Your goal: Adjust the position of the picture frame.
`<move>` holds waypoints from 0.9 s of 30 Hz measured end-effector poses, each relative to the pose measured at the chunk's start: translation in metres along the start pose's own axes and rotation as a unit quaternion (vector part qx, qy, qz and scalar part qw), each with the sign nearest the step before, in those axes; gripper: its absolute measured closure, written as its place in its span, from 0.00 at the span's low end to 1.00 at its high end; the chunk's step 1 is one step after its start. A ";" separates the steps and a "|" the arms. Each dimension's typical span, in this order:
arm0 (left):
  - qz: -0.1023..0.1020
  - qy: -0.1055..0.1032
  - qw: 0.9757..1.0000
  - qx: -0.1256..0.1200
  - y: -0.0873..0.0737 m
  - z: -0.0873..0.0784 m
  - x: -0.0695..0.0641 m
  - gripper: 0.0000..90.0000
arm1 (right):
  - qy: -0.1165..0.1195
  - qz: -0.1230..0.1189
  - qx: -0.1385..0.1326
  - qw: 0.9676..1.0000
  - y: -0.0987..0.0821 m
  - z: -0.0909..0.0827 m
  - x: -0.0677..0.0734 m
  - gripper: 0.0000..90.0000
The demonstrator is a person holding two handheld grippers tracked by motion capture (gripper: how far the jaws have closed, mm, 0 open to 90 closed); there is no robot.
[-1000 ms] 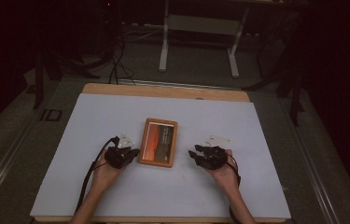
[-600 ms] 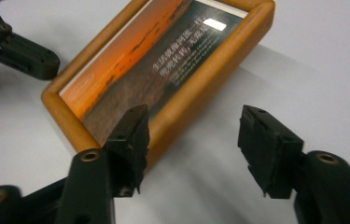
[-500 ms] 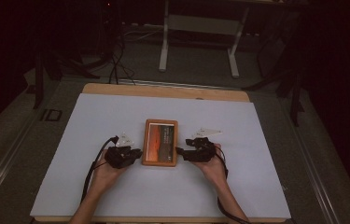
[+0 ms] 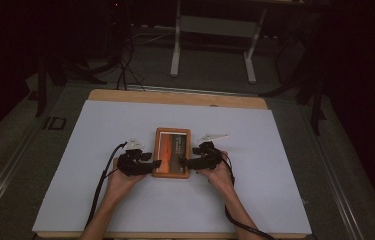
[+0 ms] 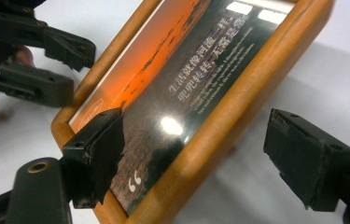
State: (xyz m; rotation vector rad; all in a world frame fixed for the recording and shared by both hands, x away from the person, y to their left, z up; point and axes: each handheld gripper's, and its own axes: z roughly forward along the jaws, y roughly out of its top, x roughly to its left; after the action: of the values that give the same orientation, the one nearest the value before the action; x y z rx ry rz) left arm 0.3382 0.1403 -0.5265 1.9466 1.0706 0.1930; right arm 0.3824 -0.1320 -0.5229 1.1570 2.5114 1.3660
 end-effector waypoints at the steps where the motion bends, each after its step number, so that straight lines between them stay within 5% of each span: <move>1: -0.002 -0.004 1.000 0.007 0.000 0.002 0.001 0.49 | 0.003 0.004 0.001 1.000 0.000 0.002 -0.001 0.22; 8: 0.010 0.005 1.000 0.021 -0.002 0.006 -0.001 0.50 | 0.024 0.024 0.015 0.999 -0.003 0.011 -0.003 0.24; 13: 0.011 0.009 1.000 0.017 -0.002 0.002 0.000 0.60 | 0.039 0.039 0.025 0.998 -0.007 0.015 -0.005 0.31; 19: -0.016 -0.006 1.000 0.018 -0.001 0.003 0.006 0.62 | 0.058 0.075 0.018 0.995 -0.010 0.010 -0.014 0.45; 27: -0.042 -0.022 0.999 0.018 -0.001 0.005 0.011 0.61 | 0.065 0.087 0.011 0.994 -0.013 0.003 -0.019 0.53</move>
State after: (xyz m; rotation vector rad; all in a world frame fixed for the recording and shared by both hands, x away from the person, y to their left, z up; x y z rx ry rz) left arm 0.3467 0.1452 -0.5330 1.9251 1.1331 0.0846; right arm 0.3896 -0.1457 -0.5398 1.3631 2.5717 1.5029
